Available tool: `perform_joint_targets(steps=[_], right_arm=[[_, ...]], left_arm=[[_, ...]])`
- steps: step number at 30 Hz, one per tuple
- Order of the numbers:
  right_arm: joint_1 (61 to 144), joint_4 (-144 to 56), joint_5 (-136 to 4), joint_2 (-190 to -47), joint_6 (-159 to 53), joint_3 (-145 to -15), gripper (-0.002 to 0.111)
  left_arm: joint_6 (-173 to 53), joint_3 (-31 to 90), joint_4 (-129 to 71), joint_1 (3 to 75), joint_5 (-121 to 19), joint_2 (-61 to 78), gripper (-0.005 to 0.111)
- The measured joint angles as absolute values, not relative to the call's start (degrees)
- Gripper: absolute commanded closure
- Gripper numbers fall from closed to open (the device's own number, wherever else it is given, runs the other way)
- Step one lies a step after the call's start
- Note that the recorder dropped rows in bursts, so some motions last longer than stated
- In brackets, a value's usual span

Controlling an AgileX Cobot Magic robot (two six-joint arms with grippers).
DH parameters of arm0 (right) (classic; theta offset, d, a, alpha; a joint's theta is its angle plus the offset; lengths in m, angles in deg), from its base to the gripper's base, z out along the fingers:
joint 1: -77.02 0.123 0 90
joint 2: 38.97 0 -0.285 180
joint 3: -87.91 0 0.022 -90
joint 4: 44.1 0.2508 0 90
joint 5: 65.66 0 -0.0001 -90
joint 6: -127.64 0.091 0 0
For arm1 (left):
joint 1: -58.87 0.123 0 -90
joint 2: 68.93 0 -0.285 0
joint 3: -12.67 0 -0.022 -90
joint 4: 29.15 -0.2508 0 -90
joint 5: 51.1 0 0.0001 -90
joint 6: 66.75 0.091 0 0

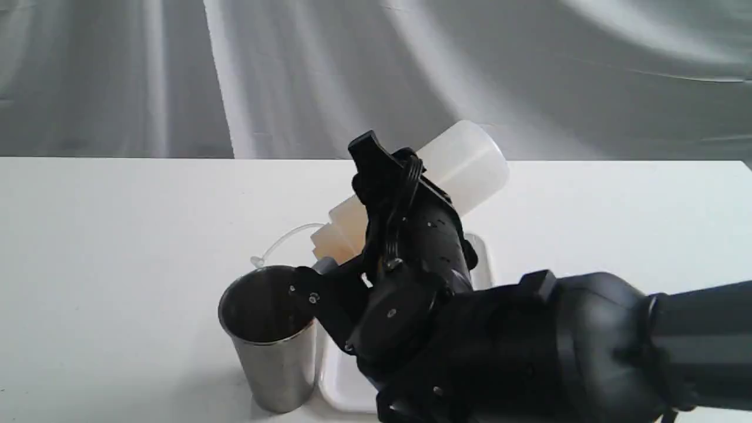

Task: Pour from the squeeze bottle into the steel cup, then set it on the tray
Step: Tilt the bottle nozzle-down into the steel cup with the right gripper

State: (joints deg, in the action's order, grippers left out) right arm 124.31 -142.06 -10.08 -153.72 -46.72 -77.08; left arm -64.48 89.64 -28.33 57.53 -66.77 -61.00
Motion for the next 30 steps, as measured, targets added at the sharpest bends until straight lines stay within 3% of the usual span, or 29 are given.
perform_joint_targets(steps=[18,30], right_arm=[[124.3,-142.1,-9.5,-153.7,-48.3,-77.1,0.108],[124.3,-142.1,-9.5,-153.7,-26.2,-77.1,0.108]], left_arm=[[-64.5,89.6,-28.3,57.5,-66.8,-61.0,0.107],[-64.5,89.6,-28.3,57.5,-66.8,-61.0,0.107]])
